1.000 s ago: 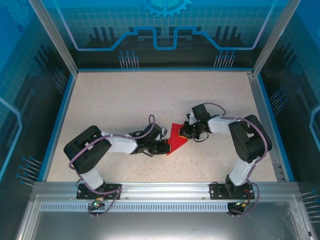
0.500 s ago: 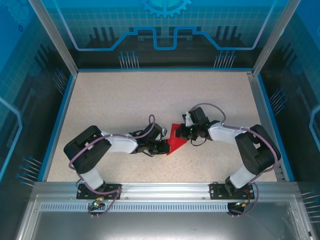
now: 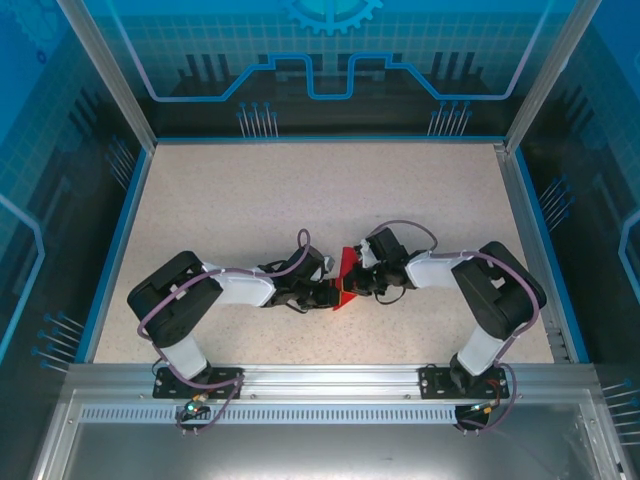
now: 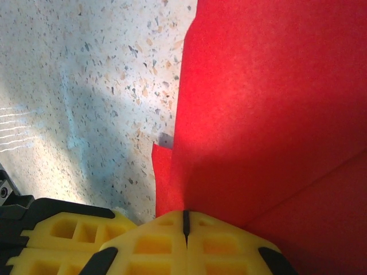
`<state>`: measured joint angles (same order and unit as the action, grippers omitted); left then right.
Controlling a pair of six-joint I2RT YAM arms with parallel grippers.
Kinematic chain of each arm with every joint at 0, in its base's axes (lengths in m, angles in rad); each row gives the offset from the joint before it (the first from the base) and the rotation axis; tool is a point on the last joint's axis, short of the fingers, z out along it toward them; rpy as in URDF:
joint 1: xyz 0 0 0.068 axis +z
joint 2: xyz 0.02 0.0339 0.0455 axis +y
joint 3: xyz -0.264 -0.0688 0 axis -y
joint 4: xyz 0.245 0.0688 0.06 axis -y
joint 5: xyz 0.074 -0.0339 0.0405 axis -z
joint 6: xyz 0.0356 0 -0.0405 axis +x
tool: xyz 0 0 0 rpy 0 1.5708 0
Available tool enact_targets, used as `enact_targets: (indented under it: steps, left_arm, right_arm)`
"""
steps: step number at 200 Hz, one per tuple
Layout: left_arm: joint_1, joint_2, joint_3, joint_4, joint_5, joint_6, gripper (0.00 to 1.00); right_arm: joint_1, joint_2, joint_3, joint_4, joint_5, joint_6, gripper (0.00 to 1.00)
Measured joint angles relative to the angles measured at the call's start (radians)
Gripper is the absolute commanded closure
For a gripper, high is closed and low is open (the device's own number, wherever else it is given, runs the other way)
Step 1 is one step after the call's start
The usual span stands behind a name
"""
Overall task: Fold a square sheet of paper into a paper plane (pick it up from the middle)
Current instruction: Fourth fold the wing at the center of the table.
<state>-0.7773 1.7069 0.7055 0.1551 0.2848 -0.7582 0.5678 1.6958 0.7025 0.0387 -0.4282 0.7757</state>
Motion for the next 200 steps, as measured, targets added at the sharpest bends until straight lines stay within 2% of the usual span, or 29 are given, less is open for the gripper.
enact_targets:
  steps: [35, 64, 92, 121, 138, 151, 168, 200]
  left_arm:
    - [0.0, 0.0, 0.0, -0.002, 0.0, 0.0, 1.0]
    - [0.0, 0.0, 0.0, -0.003, 0.001, 0.0, 1.0]
    - [0.0, 0.001, 0.0, -0.003, 0.004, 0.0, 1.0]
    - [0.0, 0.001, 0.0, -0.004, 0.004, 0.0, 1.0]
    - [0.0, 0.0, 0.002, -0.005, 0.006, 0.001, 1.0]
    - [0.0, -0.003, 0.005, -0.015, 0.009, 0.001, 0.93]
    - [0.0, -0.02, 0.005, -0.047, 0.011, -0.001, 0.78]
    - [0.0, -0.096, 0.006, -0.08, 0.006, -0.003, 0.63]
  right_arm:
    - [-0.023, 0.019, 0.012, -0.009, -0.031, -0.022, 0.96]
    - [-0.087, 0.033, 0.036, -0.032, -0.05, -0.052, 0.96]
    - [-0.172, 0.068, 0.104, -0.073, -0.008, -0.074, 0.96]
    - [-0.219, 0.09, 0.18, -0.115, 0.057, -0.085, 0.96]
    - [-0.238, 0.079, 0.209, -0.129, 0.088, -0.085, 0.92]
    - [-0.241, 0.046, 0.208, -0.143, 0.104, -0.079, 0.85]
    - [-0.241, -0.025, 0.174, -0.141, 0.106, -0.062, 0.73]
    - [-0.231, -0.158, 0.047, -0.125, 0.103, 0.016, 0.57]
